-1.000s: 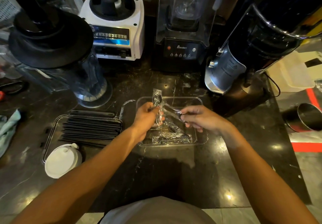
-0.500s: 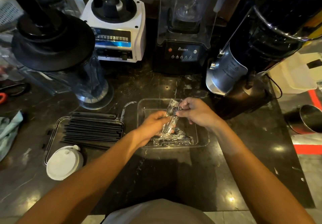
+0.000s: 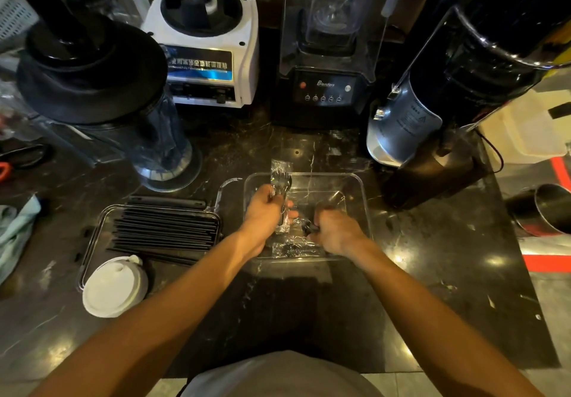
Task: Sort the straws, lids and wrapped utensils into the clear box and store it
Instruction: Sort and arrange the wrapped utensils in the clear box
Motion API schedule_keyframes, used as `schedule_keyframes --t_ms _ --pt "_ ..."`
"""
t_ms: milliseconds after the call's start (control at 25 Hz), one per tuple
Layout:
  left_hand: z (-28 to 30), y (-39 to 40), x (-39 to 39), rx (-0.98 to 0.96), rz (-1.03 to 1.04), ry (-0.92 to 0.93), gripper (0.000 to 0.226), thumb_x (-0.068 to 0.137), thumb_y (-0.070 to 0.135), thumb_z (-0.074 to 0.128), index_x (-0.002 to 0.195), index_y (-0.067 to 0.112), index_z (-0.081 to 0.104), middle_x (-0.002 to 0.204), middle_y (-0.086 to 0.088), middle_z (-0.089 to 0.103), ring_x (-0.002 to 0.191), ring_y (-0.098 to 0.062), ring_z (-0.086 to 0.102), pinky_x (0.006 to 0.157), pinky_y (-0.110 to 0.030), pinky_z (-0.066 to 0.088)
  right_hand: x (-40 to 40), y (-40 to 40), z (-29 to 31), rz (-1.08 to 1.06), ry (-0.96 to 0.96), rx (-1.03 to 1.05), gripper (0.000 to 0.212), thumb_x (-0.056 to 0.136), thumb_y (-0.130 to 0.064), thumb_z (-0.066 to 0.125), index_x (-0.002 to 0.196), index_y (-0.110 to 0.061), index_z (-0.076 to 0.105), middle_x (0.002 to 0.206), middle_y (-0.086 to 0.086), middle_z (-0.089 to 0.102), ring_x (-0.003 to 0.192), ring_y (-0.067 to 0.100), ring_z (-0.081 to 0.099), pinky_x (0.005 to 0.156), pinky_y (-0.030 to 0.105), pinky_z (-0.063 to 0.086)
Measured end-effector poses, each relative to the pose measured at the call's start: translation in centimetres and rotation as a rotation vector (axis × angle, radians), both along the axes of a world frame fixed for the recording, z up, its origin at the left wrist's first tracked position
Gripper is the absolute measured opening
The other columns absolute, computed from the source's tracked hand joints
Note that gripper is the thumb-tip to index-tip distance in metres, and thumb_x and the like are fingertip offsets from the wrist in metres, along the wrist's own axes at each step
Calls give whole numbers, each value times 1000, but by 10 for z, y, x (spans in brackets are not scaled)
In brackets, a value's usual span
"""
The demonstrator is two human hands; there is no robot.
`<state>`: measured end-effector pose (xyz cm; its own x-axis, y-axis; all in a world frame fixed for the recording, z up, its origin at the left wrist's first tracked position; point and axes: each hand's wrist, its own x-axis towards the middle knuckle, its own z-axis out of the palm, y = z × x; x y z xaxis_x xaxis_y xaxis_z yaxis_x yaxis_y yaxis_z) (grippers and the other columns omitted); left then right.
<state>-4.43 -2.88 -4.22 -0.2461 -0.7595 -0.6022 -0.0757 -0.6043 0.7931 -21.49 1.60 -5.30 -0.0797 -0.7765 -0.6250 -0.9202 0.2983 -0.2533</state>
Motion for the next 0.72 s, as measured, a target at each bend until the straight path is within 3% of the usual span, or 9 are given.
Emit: schedule_keyframes --t_ms 80,160,280,400,560,720 --pt "2 -2 2 4 35 -12 21 109 13 43 126 11 55 109 -14 72 80 -16 74 79 -35 60 3 2 -4 -22 -17 -12 10 96 -26 70 96 -17 69 97 1 69 94 20 67 83 34 51" --pt "4 -2 2 23 65 -1 20 109 10 43 124 9 55 99 -9 69 76 -16 70 72 -31 58 -1 1 -2 -166 -181 -21 6 97 -21 69 96 -15 69 93 2 69 89 21 67 76 34 53" --pt "4 -1 0 33 91 20 20 107 5 41 123 8 52 88 -4 62 69 -15 63 63 -27 52 -12 3 7 -410 -466 -33 4 97 -14 67 99 -16 64 87 7 66 68 18 63 54 29 54" --pt "0 -1 -1 38 83 20 20 108 7 41 124 6 53 83 -4 61 64 -14 59 62 -27 49 -22 6 18 -501 -619 -50 7 97 -13 67 104 -16 67 84 9 68 53 11 53 43 27 46" --pt "0 -1 0 42 36 8 17 107 12 46 116 6 59 82 -5 63 62 -13 61 60 -26 51 -34 4 34 -709 -853 -156 18 96 -7 67 113 -12 69 71 4 65 47 9 39 40 23 30" --pt "3 1 3 -82 15 -69 14 107 13 47 115 12 59 91 -5 64 73 -12 63 61 -20 55 -41 2 44 -681 -951 -66 12 96 -3 64 103 -3 73 68 6 60 43 7 37 38 20 29"
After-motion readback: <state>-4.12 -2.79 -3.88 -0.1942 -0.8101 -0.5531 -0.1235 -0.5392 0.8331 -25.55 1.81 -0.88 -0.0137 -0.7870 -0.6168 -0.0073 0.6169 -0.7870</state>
